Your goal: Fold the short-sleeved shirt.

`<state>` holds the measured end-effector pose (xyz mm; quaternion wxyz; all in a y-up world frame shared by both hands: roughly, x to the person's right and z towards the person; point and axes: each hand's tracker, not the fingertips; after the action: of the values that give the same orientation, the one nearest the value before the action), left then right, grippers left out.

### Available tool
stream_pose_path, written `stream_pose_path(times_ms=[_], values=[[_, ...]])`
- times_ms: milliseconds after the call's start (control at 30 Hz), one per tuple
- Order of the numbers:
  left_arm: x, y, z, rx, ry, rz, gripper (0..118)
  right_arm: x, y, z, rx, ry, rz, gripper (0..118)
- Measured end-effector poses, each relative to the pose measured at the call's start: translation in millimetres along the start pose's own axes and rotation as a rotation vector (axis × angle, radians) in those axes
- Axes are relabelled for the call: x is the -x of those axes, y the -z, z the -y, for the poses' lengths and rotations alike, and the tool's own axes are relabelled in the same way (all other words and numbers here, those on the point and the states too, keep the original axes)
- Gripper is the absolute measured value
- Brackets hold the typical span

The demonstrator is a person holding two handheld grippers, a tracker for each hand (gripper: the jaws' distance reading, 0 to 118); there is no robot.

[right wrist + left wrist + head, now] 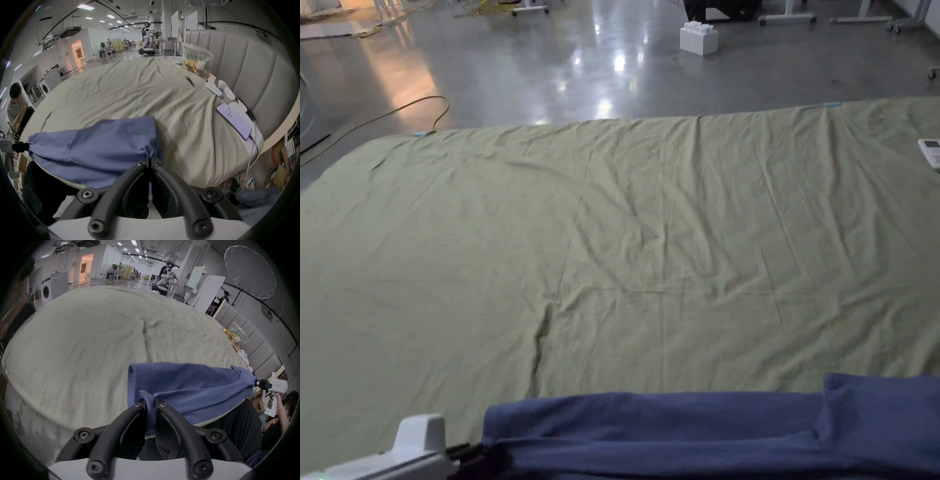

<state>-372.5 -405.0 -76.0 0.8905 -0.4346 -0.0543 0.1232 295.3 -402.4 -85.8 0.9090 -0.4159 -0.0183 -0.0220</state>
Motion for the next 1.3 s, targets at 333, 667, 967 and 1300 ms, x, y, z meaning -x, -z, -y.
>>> stream_pose_path(times_ms=[333, 667, 967, 1300], values=[[14, 3, 7, -0.074, 0.003, -0.022, 63, 19, -14, 16, -0.030, 0.037, 0.018, 21], [-48, -126, -20, -0.449, 0.256, -0.028, 93, 45, -113, 2, -0.414, 0.044, 0.003, 74], [-133, -187, -8, -0.774, 0.417, -0.280, 97, 99, -181, -18, -0.754, 0.009, -0.137, 74], [-166, -192, -1, -0.742, 0.420, -0.211, 34, 142, -203, -17, -0.818, -0.194, -0.170, 27]])
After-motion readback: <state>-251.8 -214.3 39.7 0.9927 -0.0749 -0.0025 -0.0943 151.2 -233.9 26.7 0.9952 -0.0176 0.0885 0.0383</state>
